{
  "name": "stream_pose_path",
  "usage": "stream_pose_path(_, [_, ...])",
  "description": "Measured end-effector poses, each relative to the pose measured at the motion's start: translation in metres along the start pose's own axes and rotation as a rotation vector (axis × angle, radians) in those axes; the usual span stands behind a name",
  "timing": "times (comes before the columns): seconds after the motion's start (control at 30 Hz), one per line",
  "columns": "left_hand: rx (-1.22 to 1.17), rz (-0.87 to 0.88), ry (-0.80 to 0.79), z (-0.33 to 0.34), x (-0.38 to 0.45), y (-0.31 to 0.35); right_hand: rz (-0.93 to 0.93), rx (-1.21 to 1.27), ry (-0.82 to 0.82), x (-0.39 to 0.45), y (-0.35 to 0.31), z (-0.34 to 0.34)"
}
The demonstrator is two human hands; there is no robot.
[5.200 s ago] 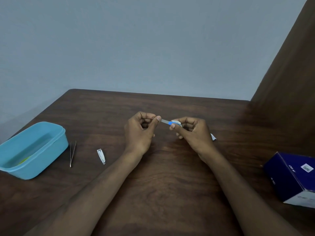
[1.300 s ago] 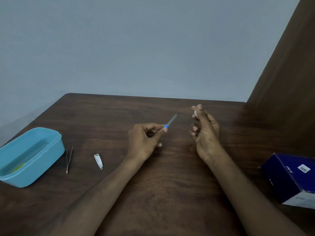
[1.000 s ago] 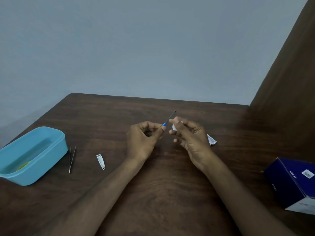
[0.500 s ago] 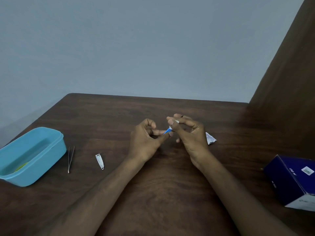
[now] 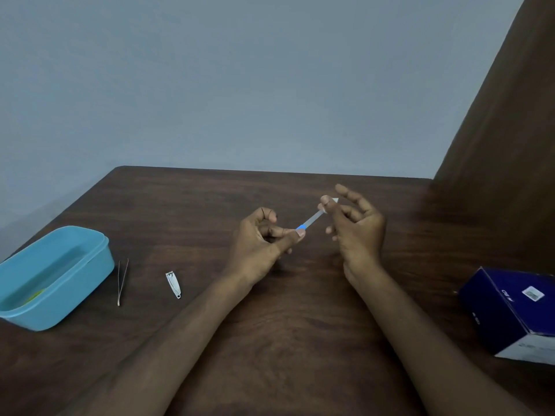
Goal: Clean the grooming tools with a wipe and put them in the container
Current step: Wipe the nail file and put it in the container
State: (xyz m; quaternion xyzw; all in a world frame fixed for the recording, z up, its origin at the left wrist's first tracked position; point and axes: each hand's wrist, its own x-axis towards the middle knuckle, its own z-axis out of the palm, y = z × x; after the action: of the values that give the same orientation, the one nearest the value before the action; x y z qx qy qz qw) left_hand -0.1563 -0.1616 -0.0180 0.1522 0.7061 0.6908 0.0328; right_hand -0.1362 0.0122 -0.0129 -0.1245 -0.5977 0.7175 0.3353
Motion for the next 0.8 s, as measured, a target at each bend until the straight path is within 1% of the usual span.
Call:
stream_pose_path(0.07, [-0.01,-0.002,0.015,0.0,0.001,-0.001,0.042,0.045,0.097,0.003,-0.002,-0.004])
stream_pose_path(0.13, [-0.025,-0.007,0.035,0.0,0.002,-0.002,0.088,0.098,0.091,0.004,-0.004,-0.005])
stream_pose_path(0.3, [-0.051,-0.028,0.076,0.0,0.003,-0.002,0.14,0.116,-0.163,-0.007,-0.007,0.004])
stream_pose_path(0.37, [-0.059,-0.021,0.082,0.0,0.003,0.0,0.159,0.055,-0.258,-0.012,-0.005,0.007])
stream_pose_path(0.43, [-0.042,-0.015,0.064,0.0,0.003,0.0,0.134,-0.021,-0.311,-0.016,-0.002,0.009])
stream_pose_path(0.47, [-0.031,-0.012,0.054,0.0,0.002,0.0,0.115,-0.043,-0.299,-0.016,-0.001,0.009])
stream_pose_path(0.53, [-0.016,-0.004,0.04,0.0,0.002,-0.001,0.092,-0.049,-0.219,-0.013,-0.002,0.009])
stream_pose_path(0.73, [-0.02,0.0,0.038,0.0,0.003,-0.002,0.104,0.054,0.045,0.002,-0.004,-0.003])
stream_pose_path(0.8, [-0.042,0.001,0.06,0.0,0.004,-0.003,0.139,0.125,0.039,0.003,-0.007,-0.004])
